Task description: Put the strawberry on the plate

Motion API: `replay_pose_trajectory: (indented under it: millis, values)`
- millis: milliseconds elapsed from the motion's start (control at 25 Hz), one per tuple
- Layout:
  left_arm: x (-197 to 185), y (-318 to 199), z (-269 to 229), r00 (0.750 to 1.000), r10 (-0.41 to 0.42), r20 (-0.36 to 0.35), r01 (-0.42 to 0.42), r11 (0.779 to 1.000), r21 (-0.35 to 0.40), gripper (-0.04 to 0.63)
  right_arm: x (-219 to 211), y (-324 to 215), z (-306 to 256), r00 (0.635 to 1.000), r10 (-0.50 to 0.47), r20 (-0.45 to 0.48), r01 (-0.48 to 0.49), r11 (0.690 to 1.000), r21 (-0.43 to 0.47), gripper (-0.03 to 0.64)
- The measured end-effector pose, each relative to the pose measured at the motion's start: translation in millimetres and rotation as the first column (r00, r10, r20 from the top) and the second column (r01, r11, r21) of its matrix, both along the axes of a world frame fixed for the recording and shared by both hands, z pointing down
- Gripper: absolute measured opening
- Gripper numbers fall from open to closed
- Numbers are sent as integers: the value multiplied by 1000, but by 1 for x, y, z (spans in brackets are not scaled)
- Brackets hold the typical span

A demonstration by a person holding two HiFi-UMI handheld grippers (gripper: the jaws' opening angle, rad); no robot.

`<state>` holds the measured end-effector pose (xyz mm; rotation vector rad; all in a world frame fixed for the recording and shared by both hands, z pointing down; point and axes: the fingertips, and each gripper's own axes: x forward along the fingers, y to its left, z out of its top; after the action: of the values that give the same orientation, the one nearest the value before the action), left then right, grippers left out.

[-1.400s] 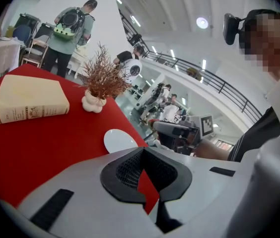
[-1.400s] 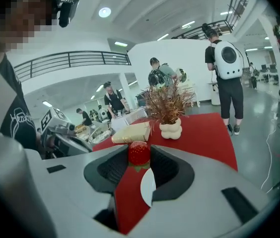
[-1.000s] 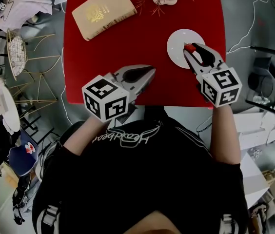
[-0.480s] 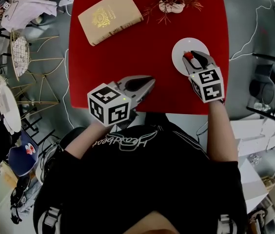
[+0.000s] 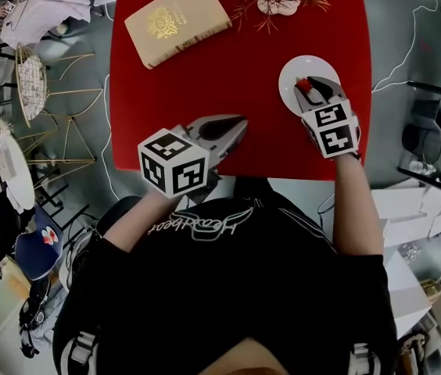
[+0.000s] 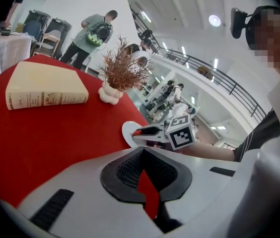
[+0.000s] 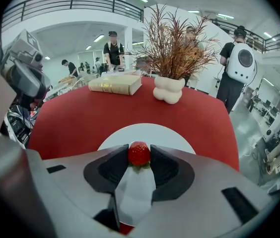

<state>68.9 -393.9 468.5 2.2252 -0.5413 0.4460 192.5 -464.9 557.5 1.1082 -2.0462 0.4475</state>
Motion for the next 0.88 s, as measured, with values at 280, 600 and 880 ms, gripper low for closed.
replay_pose_trajectory:
  millis: [280,600,880]
  values:
    - [-3,0,-1,1000,-5,-13,5,1000,-11,6,0,0,0,1000,10,-3,-10,1000,-12,130]
    - [-10,-1,0,1000,-23,-4,23,999,-24,6,3,-3,1,1000,5,-24,-5,1000,-4,153]
    - [-12,-7,-8,998,-50,-42,48,998,-33,6,10,-1,-5,999,21,-45,-20,1000,24,169]
